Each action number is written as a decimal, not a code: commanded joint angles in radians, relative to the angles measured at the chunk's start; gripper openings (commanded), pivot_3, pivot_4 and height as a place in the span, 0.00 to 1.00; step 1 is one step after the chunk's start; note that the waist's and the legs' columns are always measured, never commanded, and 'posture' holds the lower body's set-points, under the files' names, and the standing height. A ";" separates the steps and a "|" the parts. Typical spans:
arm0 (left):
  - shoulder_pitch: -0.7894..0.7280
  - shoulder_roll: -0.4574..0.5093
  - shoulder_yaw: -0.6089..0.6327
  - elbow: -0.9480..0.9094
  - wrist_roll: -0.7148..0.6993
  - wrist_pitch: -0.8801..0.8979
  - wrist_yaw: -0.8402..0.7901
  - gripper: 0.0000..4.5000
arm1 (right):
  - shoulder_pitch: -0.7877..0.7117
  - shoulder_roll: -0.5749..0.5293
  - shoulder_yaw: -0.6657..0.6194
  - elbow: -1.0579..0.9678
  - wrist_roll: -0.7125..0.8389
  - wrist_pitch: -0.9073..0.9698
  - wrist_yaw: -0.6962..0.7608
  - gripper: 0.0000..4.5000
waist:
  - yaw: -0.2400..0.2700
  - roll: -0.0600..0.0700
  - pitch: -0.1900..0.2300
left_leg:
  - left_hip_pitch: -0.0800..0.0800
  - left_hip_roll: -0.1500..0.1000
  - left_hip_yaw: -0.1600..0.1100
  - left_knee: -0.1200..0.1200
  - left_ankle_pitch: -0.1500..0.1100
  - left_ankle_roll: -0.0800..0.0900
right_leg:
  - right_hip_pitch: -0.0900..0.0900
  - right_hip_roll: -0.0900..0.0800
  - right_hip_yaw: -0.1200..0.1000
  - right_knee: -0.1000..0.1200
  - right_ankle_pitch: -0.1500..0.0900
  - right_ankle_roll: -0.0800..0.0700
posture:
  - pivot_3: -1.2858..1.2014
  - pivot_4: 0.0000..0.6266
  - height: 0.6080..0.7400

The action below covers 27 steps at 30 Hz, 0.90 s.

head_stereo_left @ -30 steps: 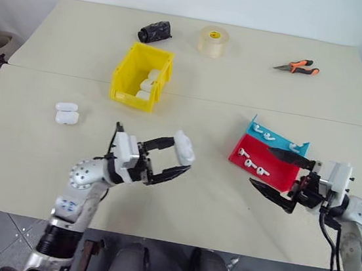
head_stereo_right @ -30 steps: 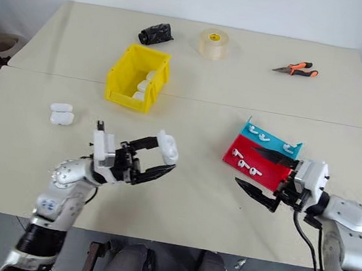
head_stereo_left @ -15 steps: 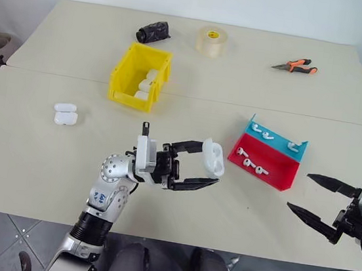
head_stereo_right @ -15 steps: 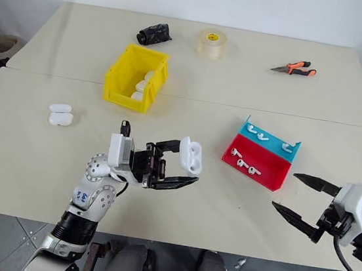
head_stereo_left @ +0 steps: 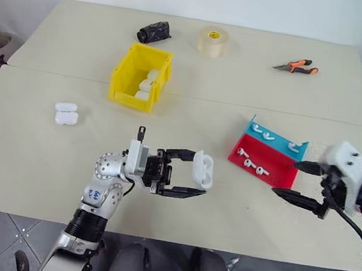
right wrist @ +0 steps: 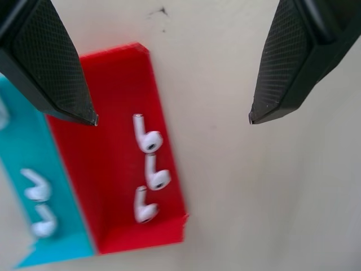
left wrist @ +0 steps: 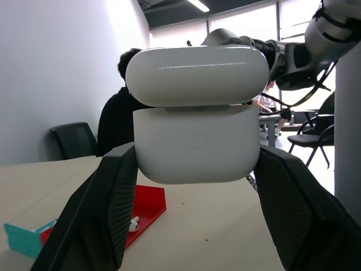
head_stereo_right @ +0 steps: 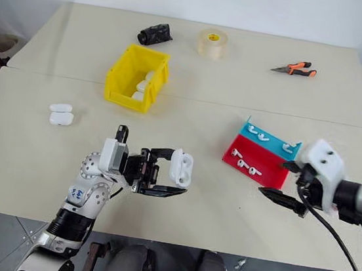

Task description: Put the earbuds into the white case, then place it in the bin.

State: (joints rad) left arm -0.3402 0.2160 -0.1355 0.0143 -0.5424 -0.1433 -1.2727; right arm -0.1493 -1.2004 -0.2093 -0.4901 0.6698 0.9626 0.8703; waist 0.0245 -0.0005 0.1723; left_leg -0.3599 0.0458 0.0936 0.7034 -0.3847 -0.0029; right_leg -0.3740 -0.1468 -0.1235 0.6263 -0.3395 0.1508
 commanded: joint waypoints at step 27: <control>0.020 -0.037 -0.041 -0.087 0.022 0.006 0.097 0.66 | -0.607 0.103 0.685 0.346 -0.523 -0.077 0.242 0.96 | -0.007 0.000 0.000 | -0.012 0.001 -0.005 0.008 0.000 0.000 | -0.003 -0.001 -0.009 0.000 0.000 0.000 | 0.52 0.24 1.00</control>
State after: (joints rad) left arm -0.3274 0.1792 -0.1705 -0.0274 -0.5154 -0.1394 -1.1878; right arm -0.7401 -1.0970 0.4779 -0.1450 0.1721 0.9074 1.1003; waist 0.0178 -0.0002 0.1722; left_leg -0.3714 0.0463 0.0889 0.7116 -0.3847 -0.0028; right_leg -0.3769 -0.1475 -0.1327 0.6265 -0.3395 0.1509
